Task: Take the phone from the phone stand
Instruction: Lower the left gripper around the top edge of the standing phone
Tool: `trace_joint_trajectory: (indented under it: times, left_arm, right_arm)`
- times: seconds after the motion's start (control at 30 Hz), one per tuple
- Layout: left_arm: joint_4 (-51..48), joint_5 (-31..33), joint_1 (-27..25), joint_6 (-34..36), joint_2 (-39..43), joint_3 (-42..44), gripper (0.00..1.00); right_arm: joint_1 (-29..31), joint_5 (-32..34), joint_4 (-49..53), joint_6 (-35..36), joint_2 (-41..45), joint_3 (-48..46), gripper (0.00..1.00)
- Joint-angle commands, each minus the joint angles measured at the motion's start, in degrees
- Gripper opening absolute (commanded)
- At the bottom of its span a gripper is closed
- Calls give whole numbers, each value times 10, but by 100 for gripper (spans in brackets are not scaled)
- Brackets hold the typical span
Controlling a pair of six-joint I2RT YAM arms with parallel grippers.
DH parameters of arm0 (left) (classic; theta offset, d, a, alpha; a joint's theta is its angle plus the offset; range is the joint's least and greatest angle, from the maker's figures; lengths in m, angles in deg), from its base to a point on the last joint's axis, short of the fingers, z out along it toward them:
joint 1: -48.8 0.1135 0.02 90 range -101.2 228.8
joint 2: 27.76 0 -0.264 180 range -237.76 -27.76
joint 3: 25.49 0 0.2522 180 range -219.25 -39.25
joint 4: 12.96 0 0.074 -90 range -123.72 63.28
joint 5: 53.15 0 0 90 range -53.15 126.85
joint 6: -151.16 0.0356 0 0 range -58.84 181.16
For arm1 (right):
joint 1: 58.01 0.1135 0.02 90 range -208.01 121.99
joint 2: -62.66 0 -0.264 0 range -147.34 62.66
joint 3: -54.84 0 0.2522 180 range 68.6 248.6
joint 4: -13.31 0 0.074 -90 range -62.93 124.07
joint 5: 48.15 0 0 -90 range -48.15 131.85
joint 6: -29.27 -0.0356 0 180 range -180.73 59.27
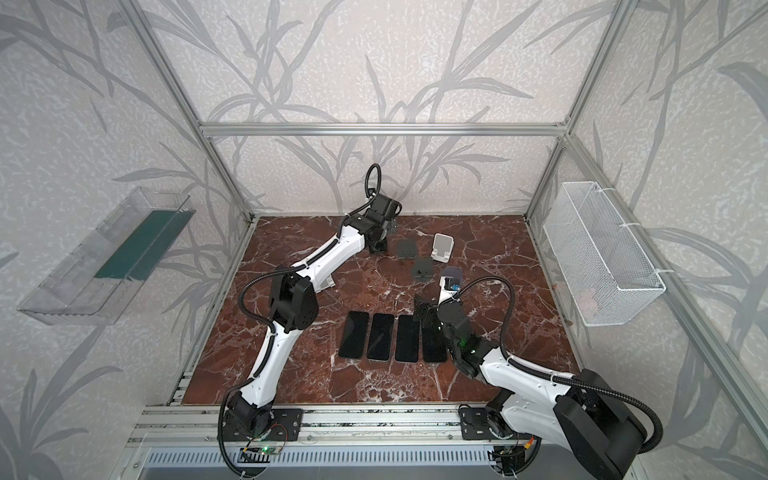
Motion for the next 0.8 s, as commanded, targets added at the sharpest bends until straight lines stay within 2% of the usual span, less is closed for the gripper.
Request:
trace_joint_trajectory:
  times: [0.0, 0.2, 0.77]
  left_arm:
    - [4, -14, 4, 4, -19, -20, 99]
    - [6, -33, 9, 8, -38, -30, 99]
    - [9, -7, 11, 2, -61, -35, 96]
  right_arm:
    - [1, 4, -6, 6, 12, -4, 94]
    - [2, 8, -11, 2, 7, -5, 94]
    - [0, -1, -6, -3, 9, -4, 96]
